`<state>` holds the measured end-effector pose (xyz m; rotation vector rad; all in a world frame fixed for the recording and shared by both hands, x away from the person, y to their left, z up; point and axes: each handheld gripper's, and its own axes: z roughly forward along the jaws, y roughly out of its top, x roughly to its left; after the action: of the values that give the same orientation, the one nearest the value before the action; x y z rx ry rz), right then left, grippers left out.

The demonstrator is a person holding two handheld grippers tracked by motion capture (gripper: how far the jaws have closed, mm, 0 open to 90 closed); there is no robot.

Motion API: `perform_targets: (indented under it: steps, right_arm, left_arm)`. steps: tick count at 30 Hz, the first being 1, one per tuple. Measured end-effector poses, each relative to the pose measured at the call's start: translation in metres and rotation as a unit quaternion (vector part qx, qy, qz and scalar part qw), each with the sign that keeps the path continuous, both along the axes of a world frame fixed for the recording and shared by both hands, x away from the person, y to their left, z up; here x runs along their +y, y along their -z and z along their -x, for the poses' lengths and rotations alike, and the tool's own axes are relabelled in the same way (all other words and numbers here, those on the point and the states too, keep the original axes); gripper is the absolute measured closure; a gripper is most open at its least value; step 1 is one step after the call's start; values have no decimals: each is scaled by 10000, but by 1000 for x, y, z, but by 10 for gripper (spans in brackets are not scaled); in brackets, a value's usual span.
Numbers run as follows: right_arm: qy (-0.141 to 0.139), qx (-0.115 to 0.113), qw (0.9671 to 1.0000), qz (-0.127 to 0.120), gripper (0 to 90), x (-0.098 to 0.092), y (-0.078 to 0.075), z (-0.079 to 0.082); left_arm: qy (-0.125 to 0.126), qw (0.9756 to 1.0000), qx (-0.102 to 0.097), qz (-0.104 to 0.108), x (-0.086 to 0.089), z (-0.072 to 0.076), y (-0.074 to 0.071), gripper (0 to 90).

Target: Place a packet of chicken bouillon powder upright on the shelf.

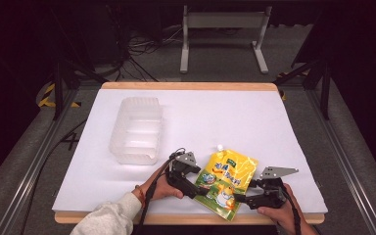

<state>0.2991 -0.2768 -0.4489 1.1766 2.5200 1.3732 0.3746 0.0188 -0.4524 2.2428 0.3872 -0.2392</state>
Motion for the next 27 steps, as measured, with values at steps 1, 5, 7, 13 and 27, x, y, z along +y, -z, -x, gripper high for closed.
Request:
perform_targets:
  steps: [1, 5, 7, 13, 27]
  right_arm:
    - [-41, 13, 10000, -36, 262, 3, 1, 0]
    - [-137, 35, 9998, -156, 312, 13, 1, 0]
    - [-97, -28, 9998, -181, 391, 16, 0, 2]
    - [118, -169, 9994, -289, 664, 10, -3, 3]
    - [-96, -1236, 9918, -304, 892, 24, -37, 20]
  left_arm:
    - [0, 10000, 0, 0, 0, 0, 0, 116]
    - [226, 9997, -48, -72, -9, 5, -2, 140]
    - [260, 9995, -157, -75, -10, 6, -4, 164]
    - [145, 9996, -231, 43, -4, 5, -11, 315]
    - [-210, 9925, -1090, 519, 18, 13, -46, 844]
